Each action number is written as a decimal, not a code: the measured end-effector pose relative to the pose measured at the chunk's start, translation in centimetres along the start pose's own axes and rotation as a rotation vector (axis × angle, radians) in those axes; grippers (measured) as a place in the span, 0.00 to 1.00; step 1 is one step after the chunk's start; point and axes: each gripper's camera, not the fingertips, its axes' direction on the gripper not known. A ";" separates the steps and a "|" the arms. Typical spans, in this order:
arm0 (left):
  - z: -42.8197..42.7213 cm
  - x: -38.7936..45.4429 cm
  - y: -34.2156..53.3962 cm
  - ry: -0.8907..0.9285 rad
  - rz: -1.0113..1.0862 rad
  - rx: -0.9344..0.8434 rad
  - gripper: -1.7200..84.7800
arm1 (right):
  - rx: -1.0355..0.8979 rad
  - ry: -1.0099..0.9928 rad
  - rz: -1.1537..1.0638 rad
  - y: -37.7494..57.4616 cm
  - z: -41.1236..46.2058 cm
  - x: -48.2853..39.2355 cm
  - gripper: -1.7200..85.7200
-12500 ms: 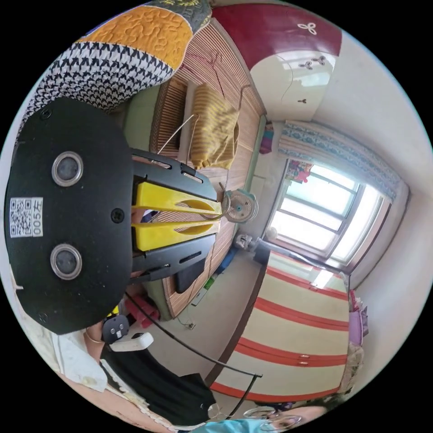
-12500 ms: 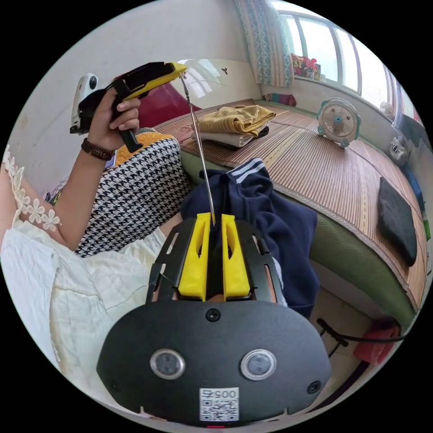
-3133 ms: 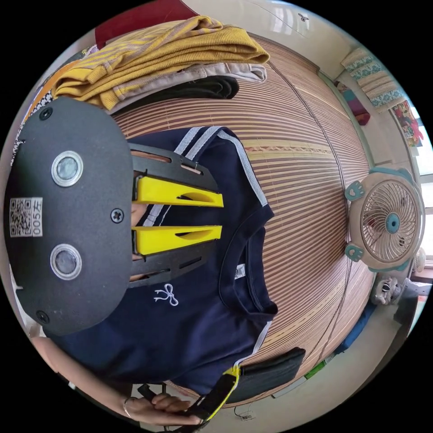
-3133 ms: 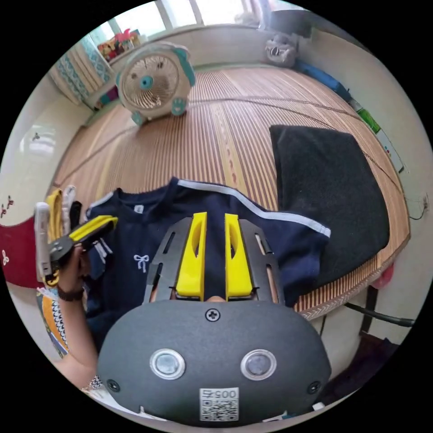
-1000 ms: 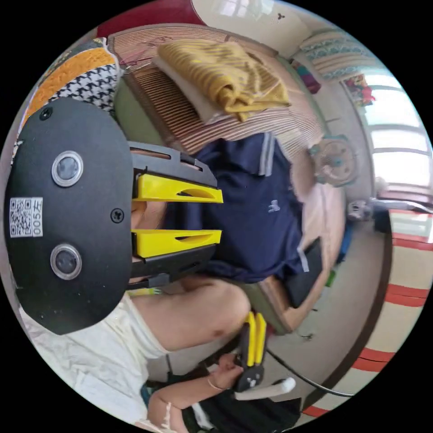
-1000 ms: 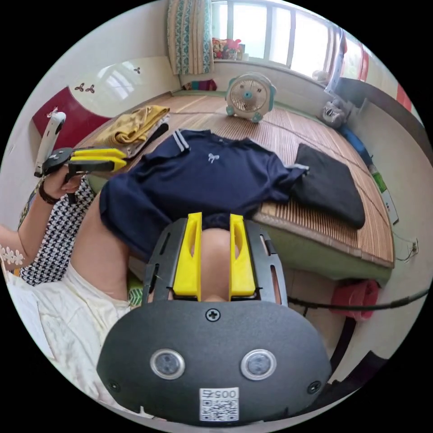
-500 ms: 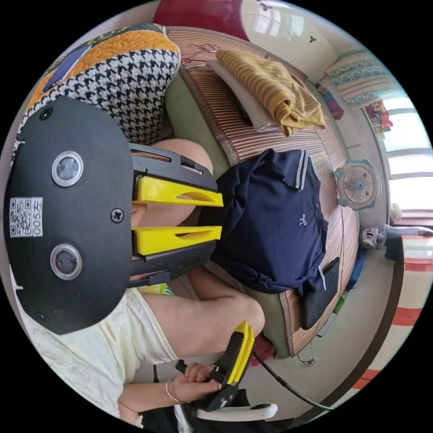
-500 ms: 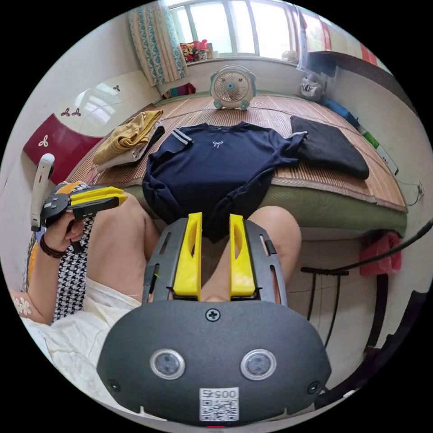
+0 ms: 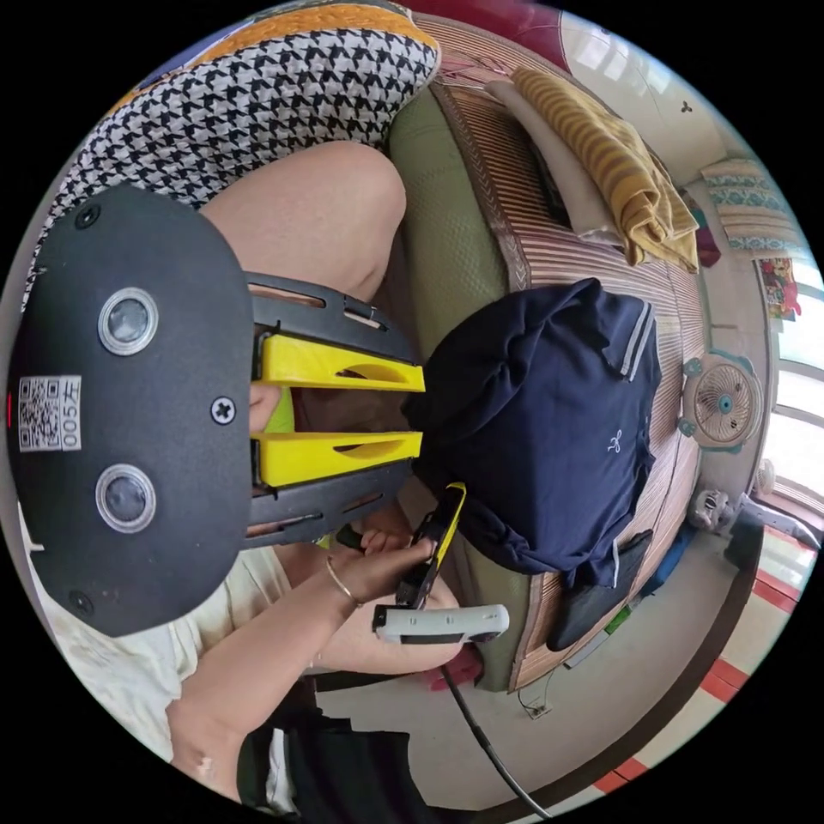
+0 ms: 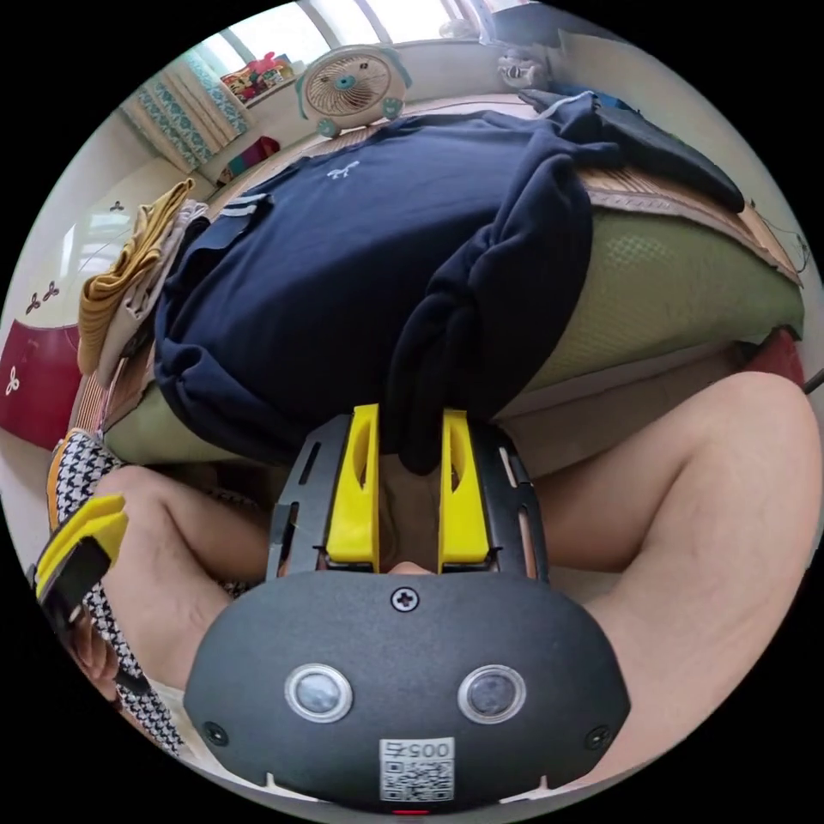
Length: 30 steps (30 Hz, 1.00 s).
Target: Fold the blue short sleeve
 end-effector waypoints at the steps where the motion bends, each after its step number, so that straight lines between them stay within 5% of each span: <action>1: 0.2 -0.3 -0.1 -0.001 -0.013 0.002 0.12 | -0.010 -0.031 -0.011 -0.3 -0.2 0.5 0.08; 6: 3.2 -2.7 -1.2 0.118 -0.156 0.123 0.15 | 0.015 -0.068 -0.055 1.0 -5.4 3.2 0.02; 13: 10.9 -2.6 -4.4 0.125 -0.227 -0.025 0.19 | 0.077 -0.042 -0.021 2.3 -11.9 8.1 0.00; 25: 13.6 -7.0 -7.1 0.159 -0.353 -0.087 0.11 | 0.090 -0.071 -0.072 1.0 -13.6 9.3 0.00; 30: 9.4 -9.1 -6.2 0.317 -0.213 -0.063 0.07 | 0.132 -0.074 -0.059 -0.1 -16.1 11.2 0.00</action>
